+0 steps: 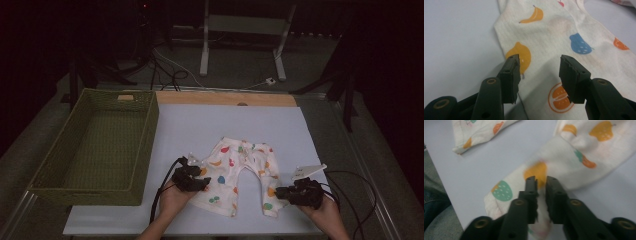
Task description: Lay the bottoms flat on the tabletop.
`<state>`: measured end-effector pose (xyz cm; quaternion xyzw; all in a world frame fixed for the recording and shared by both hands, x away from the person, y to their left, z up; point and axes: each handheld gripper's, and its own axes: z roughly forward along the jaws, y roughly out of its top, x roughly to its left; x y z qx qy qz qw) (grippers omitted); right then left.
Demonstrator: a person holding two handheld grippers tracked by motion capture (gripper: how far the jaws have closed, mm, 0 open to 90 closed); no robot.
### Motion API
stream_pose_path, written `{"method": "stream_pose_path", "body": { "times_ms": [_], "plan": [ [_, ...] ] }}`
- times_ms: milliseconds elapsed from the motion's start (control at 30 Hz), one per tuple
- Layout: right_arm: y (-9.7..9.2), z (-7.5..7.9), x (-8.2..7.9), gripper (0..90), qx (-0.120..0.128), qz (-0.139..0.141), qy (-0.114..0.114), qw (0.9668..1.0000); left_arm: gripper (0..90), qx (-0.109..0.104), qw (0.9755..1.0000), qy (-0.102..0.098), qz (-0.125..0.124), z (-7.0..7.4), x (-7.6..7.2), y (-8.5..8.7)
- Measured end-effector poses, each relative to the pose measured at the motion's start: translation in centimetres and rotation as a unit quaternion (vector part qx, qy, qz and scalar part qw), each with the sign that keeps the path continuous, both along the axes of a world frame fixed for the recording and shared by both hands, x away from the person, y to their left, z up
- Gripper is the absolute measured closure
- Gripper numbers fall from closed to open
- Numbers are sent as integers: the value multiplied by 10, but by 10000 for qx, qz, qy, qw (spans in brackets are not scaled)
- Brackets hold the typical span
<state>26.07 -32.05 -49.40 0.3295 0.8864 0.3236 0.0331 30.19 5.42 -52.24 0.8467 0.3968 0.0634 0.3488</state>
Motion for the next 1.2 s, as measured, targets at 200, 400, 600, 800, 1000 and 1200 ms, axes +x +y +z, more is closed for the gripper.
{"method": "stream_pose_path", "body": {
  "times_ms": [200,400,600,800,1000,1200],
  "plan": [
    [-1,0,10,625,100,-300,-79,9995,521,-129,9998,-71,118,3,11,1],
    [0,5,41,551,58,-545,-310,9980,540,-204,9995,-140,204,8,43,-11],
    [1,5,78,518,-78,-659,-474,9967,539,-157,9990,-265,310,6,76,-29],
    [2,-6,126,496,-57,-946,-339,9949,534,-247,9984,-204,457,0,94,-42],
    [4,-14,142,511,-216,-1039,-27,9943,557,-26,9992,-1,392,-3,100,-48],
    [7,-18,147,645,-379,-1052,139,9936,685,59,9989,5,474,-2,100,-49]
  ]
}}
